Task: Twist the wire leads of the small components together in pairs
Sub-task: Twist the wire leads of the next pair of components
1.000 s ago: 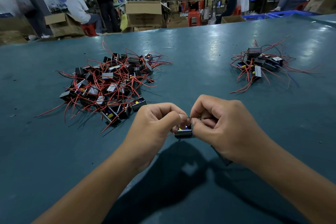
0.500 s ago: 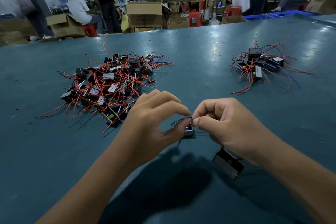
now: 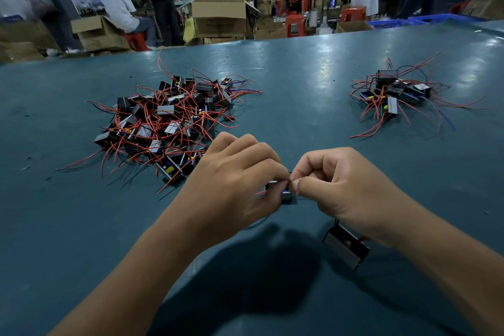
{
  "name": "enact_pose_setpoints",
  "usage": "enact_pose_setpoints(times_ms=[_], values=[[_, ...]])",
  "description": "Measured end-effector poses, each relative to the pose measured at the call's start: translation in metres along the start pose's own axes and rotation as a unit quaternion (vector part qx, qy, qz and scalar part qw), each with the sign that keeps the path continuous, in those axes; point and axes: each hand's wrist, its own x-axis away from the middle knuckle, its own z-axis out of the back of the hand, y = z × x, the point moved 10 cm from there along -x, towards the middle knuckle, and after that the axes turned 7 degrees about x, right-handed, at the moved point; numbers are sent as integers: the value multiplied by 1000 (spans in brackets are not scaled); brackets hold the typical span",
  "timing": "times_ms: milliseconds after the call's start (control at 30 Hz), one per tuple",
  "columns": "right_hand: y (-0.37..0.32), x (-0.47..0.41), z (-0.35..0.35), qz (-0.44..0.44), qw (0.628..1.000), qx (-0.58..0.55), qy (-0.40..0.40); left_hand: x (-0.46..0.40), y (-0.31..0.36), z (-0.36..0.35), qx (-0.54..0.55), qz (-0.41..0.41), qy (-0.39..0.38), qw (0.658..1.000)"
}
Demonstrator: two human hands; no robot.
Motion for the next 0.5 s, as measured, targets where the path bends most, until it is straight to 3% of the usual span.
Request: enact_pose_setpoints(times_ms=[500], values=[[24, 6, -20, -154, 968, -175, -89, 1, 12, -3, -70, -49, -13, 996]])
